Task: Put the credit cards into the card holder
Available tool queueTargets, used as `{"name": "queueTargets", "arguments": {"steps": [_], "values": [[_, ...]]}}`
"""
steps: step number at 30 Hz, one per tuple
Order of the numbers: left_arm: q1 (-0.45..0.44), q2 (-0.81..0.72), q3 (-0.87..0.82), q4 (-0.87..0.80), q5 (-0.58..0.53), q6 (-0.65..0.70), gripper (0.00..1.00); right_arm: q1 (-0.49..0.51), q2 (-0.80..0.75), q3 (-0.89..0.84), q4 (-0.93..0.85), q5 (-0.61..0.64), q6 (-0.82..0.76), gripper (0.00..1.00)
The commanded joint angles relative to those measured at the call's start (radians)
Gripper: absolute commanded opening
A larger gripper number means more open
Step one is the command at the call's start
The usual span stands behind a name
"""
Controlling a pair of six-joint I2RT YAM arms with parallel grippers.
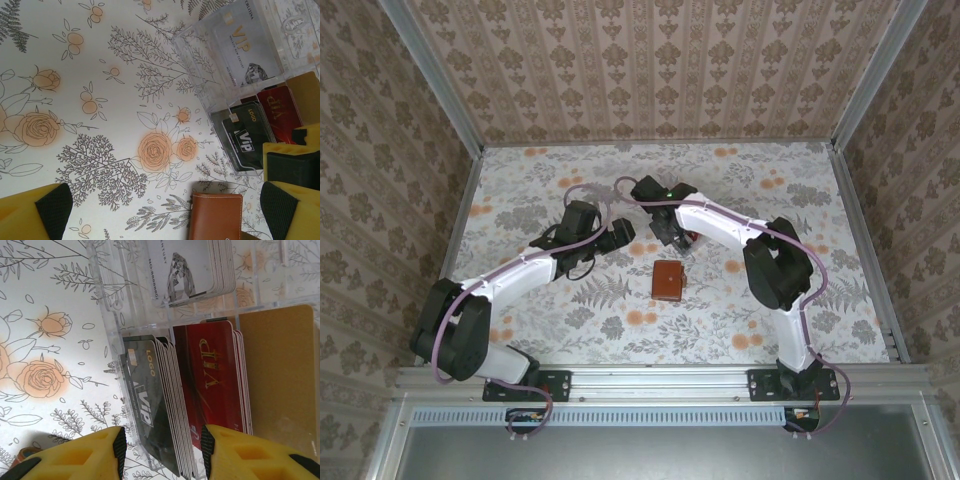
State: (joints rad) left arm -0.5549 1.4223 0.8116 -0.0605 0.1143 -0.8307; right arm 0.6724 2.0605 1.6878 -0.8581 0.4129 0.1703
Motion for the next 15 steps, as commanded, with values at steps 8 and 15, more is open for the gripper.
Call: {"name": "queueTargets", "arguments": {"steps": [8, 15], "values": [[0.006, -0.004, -0.012, -0.013, -0.021, -0.022, 1.00, 0.009, -0.007, 0.000, -0.014, 0.075, -0.015, 0.47], [0.006, -0.014, -0.025, -0.019, -0.038, -0.029, 1.00, 0.010, -0.004, -0.002, -0.016, 0.069, -0.028, 0.48]]}}
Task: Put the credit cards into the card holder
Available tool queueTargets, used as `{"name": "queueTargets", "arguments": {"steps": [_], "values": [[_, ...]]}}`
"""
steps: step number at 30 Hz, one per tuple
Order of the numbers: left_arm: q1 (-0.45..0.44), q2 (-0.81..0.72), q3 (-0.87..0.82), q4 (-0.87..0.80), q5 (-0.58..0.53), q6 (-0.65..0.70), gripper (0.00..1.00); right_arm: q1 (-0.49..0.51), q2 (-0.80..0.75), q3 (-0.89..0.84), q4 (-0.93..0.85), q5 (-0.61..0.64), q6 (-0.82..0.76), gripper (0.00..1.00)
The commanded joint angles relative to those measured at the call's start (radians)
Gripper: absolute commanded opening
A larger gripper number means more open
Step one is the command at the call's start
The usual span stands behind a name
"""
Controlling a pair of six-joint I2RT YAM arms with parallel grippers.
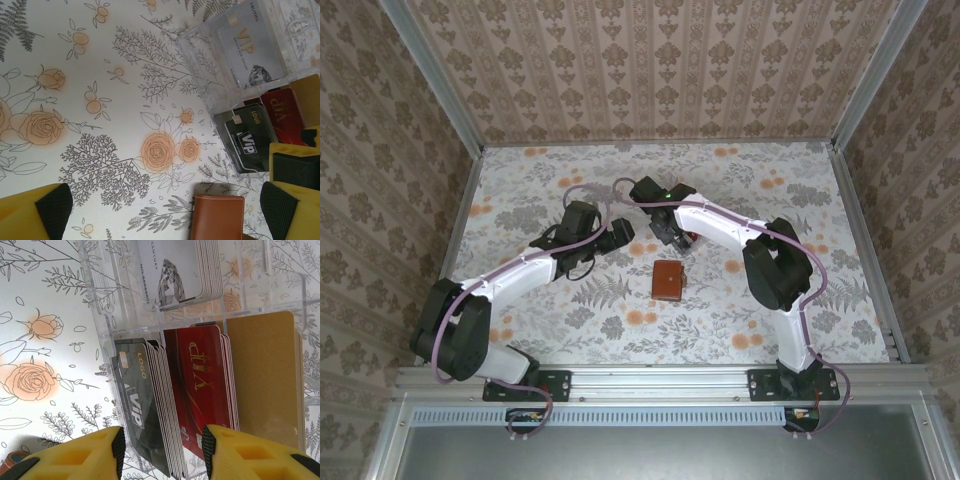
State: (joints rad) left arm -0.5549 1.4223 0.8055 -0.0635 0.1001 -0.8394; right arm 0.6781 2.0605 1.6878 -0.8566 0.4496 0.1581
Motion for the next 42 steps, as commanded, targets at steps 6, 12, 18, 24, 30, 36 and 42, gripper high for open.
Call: {"name": "queueTargets", "arguments": {"steps": [6, 12, 18, 24, 30, 36, 42], "values": [[0.006, 0.001, -0.019, -0.012, -0.016, -0.029, 1.00, 0.010, 0.013, -0.001, -0.018, 0.050, -0.027, 0.47], [0.007, 0.003, -0.020, -0.016, -0.016, -0.042, 1.00, 0.014, 0.035, -0.003, -0.009, 0.069, -0.034, 0.46], [0.006, 0.003, -0.019, -0.018, -0.012, -0.041, 1.00, 0.016, 0.049, -0.009, -0.001, 0.090, -0.035, 0.46], [0.006, 0.002, -0.020, -0.020, -0.012, -0.039, 1.00, 0.021, 0.054, -0.017, 0.003, 0.104, -0.035, 0.46], [0.007, 0.012, -0.014, -0.020, -0.018, -0.037, 1.00, 0.021, 0.055, -0.014, 0.001, 0.116, -0.041, 0.45], [0.007, 0.009, -0.007, -0.030, -0.023, -0.032, 1.00, 0.023, 0.031, -0.019, 0.007, 0.121, -0.040, 0.42], [0.006, -0.001, -0.016, -0.029, -0.022, -0.036, 1.00, 0.023, 0.015, -0.025, 0.010, 0.127, -0.048, 0.43]]}}
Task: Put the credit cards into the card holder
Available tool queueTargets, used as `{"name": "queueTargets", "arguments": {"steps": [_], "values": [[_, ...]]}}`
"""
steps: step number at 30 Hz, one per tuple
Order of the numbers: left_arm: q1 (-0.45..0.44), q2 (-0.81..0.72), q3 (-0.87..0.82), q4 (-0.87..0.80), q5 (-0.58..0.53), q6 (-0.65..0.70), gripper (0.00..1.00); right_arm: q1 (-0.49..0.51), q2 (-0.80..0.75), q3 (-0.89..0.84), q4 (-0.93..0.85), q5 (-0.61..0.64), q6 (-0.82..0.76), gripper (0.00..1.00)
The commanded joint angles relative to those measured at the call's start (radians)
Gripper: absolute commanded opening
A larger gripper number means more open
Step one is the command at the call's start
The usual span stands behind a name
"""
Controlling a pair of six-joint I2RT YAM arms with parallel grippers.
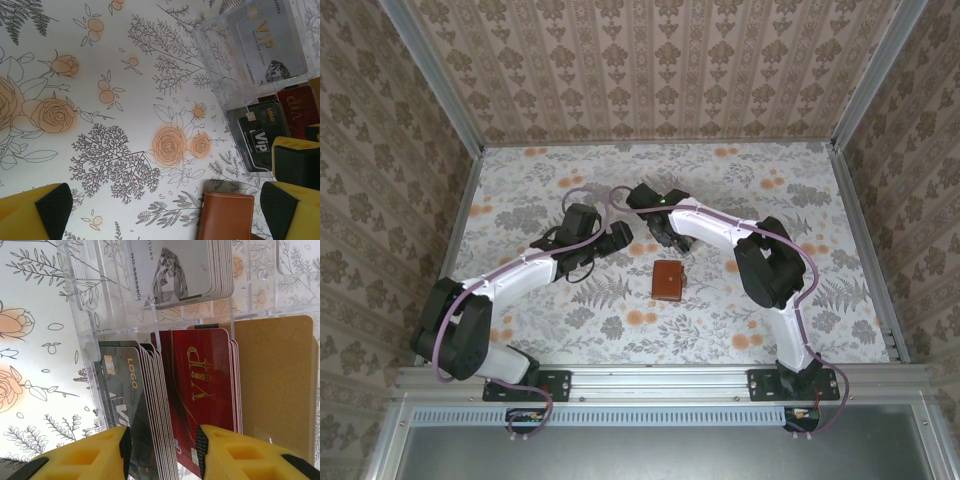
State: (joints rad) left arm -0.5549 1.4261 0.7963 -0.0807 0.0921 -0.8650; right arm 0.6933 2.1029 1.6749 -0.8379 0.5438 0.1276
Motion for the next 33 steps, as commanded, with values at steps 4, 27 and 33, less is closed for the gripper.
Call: {"name": "queueTargets", "arguments": {"steps": [4, 27, 33], "values": [[0.006, -0.014, -0.012, -0.011, -0.014, -0.011, 1.00, 0.008, -0.020, -0.011, -0.003, 0.023, -0.023, 0.44], [0.007, 0.014, -0.020, 0.008, -0.008, -0.020, 1.00, 0.018, 0.053, 0.011, -0.010, 0.050, -0.040, 0.48], [0.007, 0.013, -0.020, 0.003, -0.011, -0.018, 1.00, 0.025, 0.075, 0.006, 0.011, 0.099, -0.045, 0.48]]}}
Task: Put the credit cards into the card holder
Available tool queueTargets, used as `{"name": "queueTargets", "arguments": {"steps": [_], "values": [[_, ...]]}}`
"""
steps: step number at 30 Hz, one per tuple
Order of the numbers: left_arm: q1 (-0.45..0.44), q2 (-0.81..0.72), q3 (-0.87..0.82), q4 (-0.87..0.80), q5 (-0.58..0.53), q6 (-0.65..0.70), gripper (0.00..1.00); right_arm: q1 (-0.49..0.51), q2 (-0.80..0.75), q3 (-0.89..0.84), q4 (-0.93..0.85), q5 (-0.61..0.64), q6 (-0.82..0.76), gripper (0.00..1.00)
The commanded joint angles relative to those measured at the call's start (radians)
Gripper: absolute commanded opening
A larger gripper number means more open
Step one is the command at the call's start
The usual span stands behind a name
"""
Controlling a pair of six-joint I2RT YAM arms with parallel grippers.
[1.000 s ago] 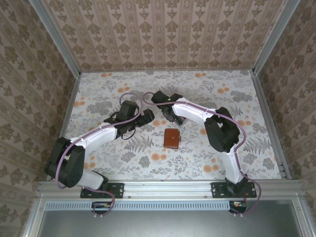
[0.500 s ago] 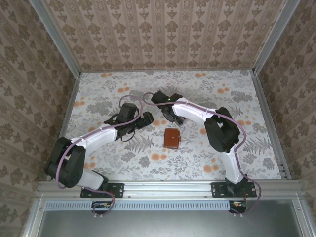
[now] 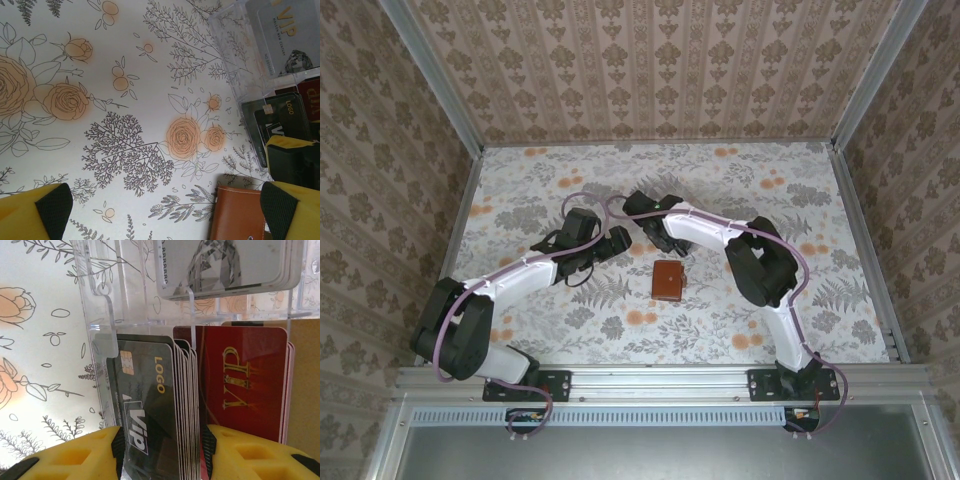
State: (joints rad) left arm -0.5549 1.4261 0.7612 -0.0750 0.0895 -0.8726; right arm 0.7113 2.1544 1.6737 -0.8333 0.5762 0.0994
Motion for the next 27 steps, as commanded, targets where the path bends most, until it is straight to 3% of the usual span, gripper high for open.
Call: {"name": "queueTargets", "arguments": {"steps": [1, 9, 18, 27], "values": [[0.007, 0.011, 0.015, -0.003, -0.008, -0.009, 1.00, 0.008, 0.025, 0.007, 0.009, 0.084, -0.018, 0.48], [0.007, 0.005, 0.010, -0.011, -0.022, -0.017, 1.00, 0.020, -0.003, -0.025, 0.059, 0.191, -0.033, 0.45], [0.007, 0.003, 0.007, -0.016, -0.023, -0.018, 1.00, 0.020, -0.024, -0.038, 0.063, 0.186, -0.028, 0.37], [0.009, 0.004, 0.012, -0.018, -0.022, -0.016, 1.00, 0.019, -0.043, -0.042, 0.062, 0.210, -0.026, 0.38]]}}
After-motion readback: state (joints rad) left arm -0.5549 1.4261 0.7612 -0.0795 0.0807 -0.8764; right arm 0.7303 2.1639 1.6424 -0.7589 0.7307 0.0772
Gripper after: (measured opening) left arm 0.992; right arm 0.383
